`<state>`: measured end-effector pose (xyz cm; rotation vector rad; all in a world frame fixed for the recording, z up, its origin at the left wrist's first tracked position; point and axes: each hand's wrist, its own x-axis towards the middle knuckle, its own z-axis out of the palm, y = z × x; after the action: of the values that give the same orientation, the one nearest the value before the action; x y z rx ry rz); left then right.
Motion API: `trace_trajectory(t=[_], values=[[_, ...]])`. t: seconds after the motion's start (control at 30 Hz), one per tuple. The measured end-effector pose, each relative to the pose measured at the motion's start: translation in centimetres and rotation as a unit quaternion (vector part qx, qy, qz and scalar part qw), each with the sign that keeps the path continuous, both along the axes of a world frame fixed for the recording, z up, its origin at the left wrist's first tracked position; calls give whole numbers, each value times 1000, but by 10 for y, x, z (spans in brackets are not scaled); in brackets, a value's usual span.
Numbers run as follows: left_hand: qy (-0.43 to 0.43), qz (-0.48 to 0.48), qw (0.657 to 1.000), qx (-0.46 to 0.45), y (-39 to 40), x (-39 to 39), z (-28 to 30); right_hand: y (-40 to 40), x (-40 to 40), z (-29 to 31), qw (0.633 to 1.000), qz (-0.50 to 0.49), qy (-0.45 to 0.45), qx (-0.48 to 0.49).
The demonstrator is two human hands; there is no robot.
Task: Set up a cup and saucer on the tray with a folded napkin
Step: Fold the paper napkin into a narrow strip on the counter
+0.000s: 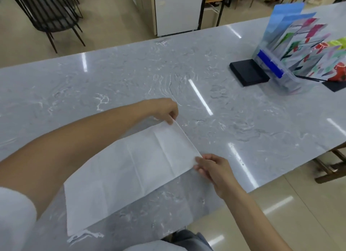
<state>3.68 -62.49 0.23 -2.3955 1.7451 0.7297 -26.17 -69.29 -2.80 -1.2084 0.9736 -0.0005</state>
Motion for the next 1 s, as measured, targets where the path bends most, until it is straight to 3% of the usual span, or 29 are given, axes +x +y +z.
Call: trace_trajectory(t=[0.1,0.27,0.43,0.57,0.87,1.0], values=[[-8,32,998,-45,18,17,16,-22,20,8,999,-1,-18,-26],[-28,96,990,-101,56,46,53,-61,90,36,983,67,-32,-170],[-66,178,963,-192,112,73,85,-72,175,81,925,167,-47,-339],[-83,243,932,-256,157,78,100,-56,218,114,886,220,-86,-399],[-61,265,892,-362,233,10,102,-10,164,124,800,287,-166,-501],[-30,255,881,-397,258,-35,84,10,113,105,788,287,-207,-505]])
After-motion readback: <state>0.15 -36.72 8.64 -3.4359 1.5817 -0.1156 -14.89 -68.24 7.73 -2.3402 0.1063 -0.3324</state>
